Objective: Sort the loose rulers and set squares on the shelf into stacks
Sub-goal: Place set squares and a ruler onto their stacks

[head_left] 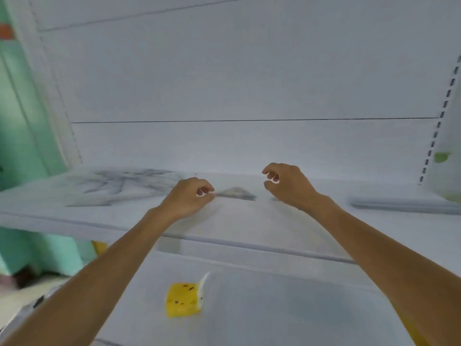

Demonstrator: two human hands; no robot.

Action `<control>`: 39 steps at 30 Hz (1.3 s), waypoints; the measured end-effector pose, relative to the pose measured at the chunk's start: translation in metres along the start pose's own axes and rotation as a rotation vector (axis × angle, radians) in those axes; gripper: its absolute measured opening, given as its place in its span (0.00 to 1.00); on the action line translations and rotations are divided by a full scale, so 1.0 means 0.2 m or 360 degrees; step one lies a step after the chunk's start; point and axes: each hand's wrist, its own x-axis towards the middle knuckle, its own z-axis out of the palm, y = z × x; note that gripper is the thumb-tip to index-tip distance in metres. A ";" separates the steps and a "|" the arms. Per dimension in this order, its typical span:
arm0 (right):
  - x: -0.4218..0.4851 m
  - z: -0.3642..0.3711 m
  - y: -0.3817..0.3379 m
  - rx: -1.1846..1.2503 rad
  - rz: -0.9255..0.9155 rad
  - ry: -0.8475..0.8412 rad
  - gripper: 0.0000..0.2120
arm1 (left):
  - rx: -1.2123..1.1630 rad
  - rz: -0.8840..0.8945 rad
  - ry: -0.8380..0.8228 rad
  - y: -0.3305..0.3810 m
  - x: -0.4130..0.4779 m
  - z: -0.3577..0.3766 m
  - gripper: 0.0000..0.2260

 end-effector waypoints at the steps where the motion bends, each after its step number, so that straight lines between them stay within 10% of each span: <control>1: 0.03 0.08 -0.11 0.0031 -0.0032 -0.0044 0.13 | 0.0013 -0.0060 0.0021 -0.10 -0.06 -0.08 0.07; 14: 0.20 0.81 -1.03 0.0207 -0.0228 -0.0172 0.14 | 0.0077 -0.0342 0.0282 -1.03 -0.61 -0.74 0.08; 39: 0.87 1.35 -1.34 0.0053 -0.0415 -0.0542 0.14 | 0.0225 -0.0352 0.0162 -1.73 -0.16 -0.86 0.11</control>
